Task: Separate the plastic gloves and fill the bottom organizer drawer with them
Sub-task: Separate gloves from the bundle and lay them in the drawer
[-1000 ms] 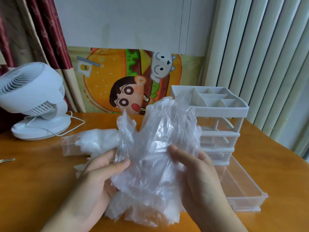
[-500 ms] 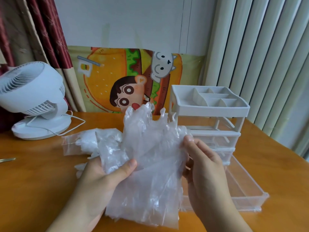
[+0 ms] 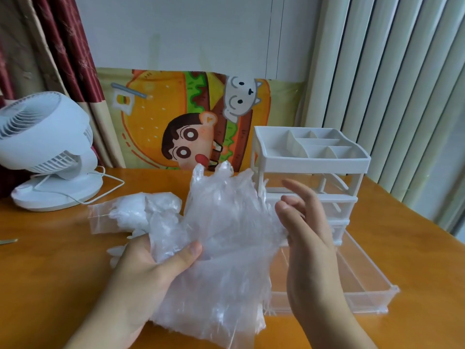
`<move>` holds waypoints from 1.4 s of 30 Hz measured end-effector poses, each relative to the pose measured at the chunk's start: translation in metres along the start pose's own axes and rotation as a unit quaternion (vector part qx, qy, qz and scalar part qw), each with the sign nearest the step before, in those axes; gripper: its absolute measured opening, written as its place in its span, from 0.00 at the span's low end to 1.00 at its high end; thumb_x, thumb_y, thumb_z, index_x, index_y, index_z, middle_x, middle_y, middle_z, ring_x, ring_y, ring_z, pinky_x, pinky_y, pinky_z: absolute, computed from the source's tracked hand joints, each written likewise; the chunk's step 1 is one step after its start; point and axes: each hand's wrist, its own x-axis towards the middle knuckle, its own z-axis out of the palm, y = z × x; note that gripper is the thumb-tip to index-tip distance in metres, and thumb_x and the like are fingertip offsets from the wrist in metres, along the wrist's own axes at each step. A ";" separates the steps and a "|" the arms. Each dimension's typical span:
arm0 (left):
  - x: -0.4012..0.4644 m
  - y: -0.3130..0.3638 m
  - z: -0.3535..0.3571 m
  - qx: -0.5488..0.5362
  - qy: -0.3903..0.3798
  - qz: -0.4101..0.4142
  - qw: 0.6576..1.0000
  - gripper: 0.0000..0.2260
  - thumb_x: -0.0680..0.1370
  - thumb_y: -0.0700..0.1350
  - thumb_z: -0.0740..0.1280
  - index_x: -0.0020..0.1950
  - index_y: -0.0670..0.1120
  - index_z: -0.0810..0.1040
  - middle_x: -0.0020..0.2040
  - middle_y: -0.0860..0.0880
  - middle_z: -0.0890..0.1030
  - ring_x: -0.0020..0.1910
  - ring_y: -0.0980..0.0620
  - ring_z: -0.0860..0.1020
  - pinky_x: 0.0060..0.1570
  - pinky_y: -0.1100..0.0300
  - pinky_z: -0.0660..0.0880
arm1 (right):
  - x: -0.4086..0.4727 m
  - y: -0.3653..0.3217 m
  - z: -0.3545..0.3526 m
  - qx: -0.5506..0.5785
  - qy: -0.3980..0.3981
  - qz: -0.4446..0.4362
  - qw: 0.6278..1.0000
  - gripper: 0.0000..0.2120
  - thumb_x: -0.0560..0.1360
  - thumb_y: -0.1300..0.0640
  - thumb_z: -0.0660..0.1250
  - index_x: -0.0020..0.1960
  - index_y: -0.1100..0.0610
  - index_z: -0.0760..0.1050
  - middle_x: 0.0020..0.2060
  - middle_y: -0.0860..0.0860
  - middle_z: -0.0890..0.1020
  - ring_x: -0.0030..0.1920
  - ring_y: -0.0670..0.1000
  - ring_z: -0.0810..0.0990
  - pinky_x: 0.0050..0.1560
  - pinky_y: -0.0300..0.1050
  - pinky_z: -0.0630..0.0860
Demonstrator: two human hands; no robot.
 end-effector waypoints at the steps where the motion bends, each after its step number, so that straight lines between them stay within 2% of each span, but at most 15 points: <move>1: 0.000 0.000 0.000 0.018 -0.004 0.012 1.000 0.08 0.72 0.43 0.77 0.51 0.49 0.88 0.49 0.45 0.88 0.49 0.44 0.87 0.55 0.42 0.80 | 0.000 -0.001 0.000 -0.041 -0.006 -0.016 0.999 0.16 0.73 0.42 0.70 0.58 0.45 0.83 0.55 0.45 0.82 0.57 0.46 0.80 0.59 0.48 0.75; 4: 0.001 -0.001 0.001 0.039 0.001 0.038 0.999 0.06 0.72 0.41 0.77 0.46 0.51 0.89 0.45 0.45 0.89 0.45 0.46 0.88 0.49 0.47 0.81 | 0.001 0.000 0.001 -0.108 -0.019 -0.023 0.994 0.06 0.77 0.50 0.74 0.46 0.52 0.84 0.39 0.48 0.83 0.42 0.50 0.80 0.48 0.49 0.75; 6: 0.002 -0.002 0.001 0.038 0.008 0.040 0.998 0.07 0.70 0.42 0.77 0.46 0.51 0.89 0.45 0.45 0.89 0.45 0.45 0.88 0.49 0.46 0.81 | 0.000 0.000 0.001 -0.103 -0.008 -0.021 0.994 0.09 0.79 0.54 0.73 0.42 0.55 0.82 0.33 0.53 0.79 0.36 0.53 0.74 0.41 0.50 0.70; 9: 0.004 -0.004 -0.001 0.033 0.009 0.038 0.999 0.07 0.71 0.42 0.77 0.47 0.50 0.89 0.46 0.44 0.88 0.46 0.44 0.88 0.53 0.42 0.81 | 0.002 -0.003 -0.001 -0.041 0.031 -0.011 0.999 0.12 0.82 0.54 0.71 0.42 0.58 0.81 0.37 0.62 0.79 0.37 0.52 0.73 0.42 0.51 0.69; 13: 0.003 -0.004 -0.001 0.022 0.001 0.029 0.999 0.08 0.71 0.43 0.77 0.49 0.48 0.88 0.48 0.43 0.88 0.48 0.42 0.87 0.57 0.38 0.80 | 0.004 -0.005 -0.003 0.005 0.032 0.005 0.999 0.15 0.84 0.54 0.67 0.41 0.56 0.83 0.36 0.53 0.83 0.36 0.49 0.78 0.41 0.44 0.74; 16: 0.004 -0.004 -0.003 0.016 -0.003 0.022 1.000 0.09 0.71 0.44 0.77 0.51 0.49 0.88 0.50 0.44 0.88 0.50 0.42 0.87 0.58 0.37 0.79 | 0.003 -0.005 -0.002 0.019 0.030 0.014 0.999 0.16 0.84 0.52 0.68 0.39 0.55 0.82 0.36 0.54 0.84 0.37 0.50 0.80 0.42 0.44 0.76; 22: 0.004 -0.005 -0.003 0.016 -0.005 0.028 0.999 0.09 0.70 0.44 0.77 0.49 0.50 0.88 0.49 0.44 0.88 0.50 0.43 0.87 0.58 0.38 0.79 | 0.006 -0.002 -0.008 0.037 0.078 -0.002 0.996 0.12 0.78 0.49 0.74 0.40 0.54 0.80 0.40 0.60 0.82 0.43 0.59 0.78 0.49 0.57 0.76; 27: 0.005 -0.006 -0.003 -0.029 0.021 0.022 0.999 0.12 0.70 0.43 0.77 0.53 0.48 0.87 0.51 0.45 0.88 0.51 0.42 0.87 0.59 0.39 0.79 | 0.008 -0.002 -0.005 0.073 0.095 0.031 0.992 0.11 0.81 0.48 0.71 0.51 0.56 0.80 0.43 0.54 0.86 0.44 0.53 0.83 0.51 0.52 0.79; 29: 0.005 -0.003 -0.001 -0.068 0.055 0.027 0.996 0.12 0.71 0.42 0.76 0.54 0.46 0.87 0.51 0.45 0.88 0.50 0.43 0.87 0.59 0.40 0.79 | 0.008 0.002 -0.002 0.125 0.061 0.089 0.986 0.19 0.77 0.44 0.75 0.54 0.60 0.79 0.42 0.53 0.85 0.43 0.53 0.85 0.52 0.51 0.80; 31: 0.005 -0.002 0.001 -0.093 0.086 0.037 0.991 0.10 0.72 0.41 0.75 0.53 0.46 0.87 0.51 0.45 0.88 0.50 0.44 0.87 0.59 0.40 0.79 | 0.005 0.004 0.002 0.145 -0.030 0.163 0.975 0.26 0.69 0.41 0.79 0.54 0.62 0.81 0.43 0.55 0.85 0.43 0.53 0.85 0.48 0.50 0.82; 34: 0.003 -0.002 0.006 -0.109 0.099 0.040 0.988 0.09 0.74 0.41 0.75 0.52 0.51 0.88 0.51 0.46 0.88 0.52 0.43 0.87 0.60 0.38 0.78 | -0.003 0.004 0.006 0.075 -0.177 0.259 0.946 0.35 0.65 0.38 0.82 0.63 0.59 0.82 0.56 0.57 0.87 0.55 0.58 0.88 0.56 0.59 0.83; 36: 0.001 -0.005 0.009 -0.095 0.087 0.040 0.991 0.09 0.74 0.42 0.75 0.53 0.52 0.88 0.52 0.46 0.88 0.53 0.44 0.87 0.61 0.38 0.78 | -0.008 0.003 0.009 0.041 -0.205 0.265 0.941 0.27 0.68 0.44 0.82 0.60 0.60 0.82 0.54 0.58 0.88 0.55 0.60 0.88 0.61 0.61 0.81; 38: -0.002 -0.005 0.015 -0.070 0.062 0.039 0.995 0.09 0.74 0.43 0.76 0.53 0.52 0.88 0.52 0.47 0.88 0.53 0.44 0.87 0.60 0.40 0.79 | -0.011 0.005 0.012 0.045 -0.168 0.248 0.953 0.16 0.73 0.54 0.79 0.58 0.59 0.84 0.51 0.59 0.89 0.52 0.61 0.89 0.63 0.63 0.81; 40: -0.001 -0.006 0.015 -0.064 0.042 0.026 0.997 0.10 0.73 0.43 0.76 0.53 0.52 0.88 0.51 0.47 0.88 0.52 0.46 0.87 0.59 0.45 0.79 | -0.011 0.008 0.014 0.040 -0.110 0.218 0.969 0.06 0.78 0.60 0.76 0.54 0.60 0.86 0.48 0.60 0.89 0.49 0.63 0.89 0.60 0.67 0.82; 42: -0.002 -0.002 0.015 -0.071 0.044 0.008 0.997 0.10 0.72 0.41 0.76 0.53 0.49 0.88 0.51 0.47 0.88 0.51 0.46 0.87 0.54 0.48 0.79 | -0.008 0.007 0.013 0.020 -0.086 0.183 0.979 0.04 0.79 0.59 0.74 0.51 0.57 0.87 0.48 0.60 0.89 0.50 0.63 0.89 0.55 0.64 0.85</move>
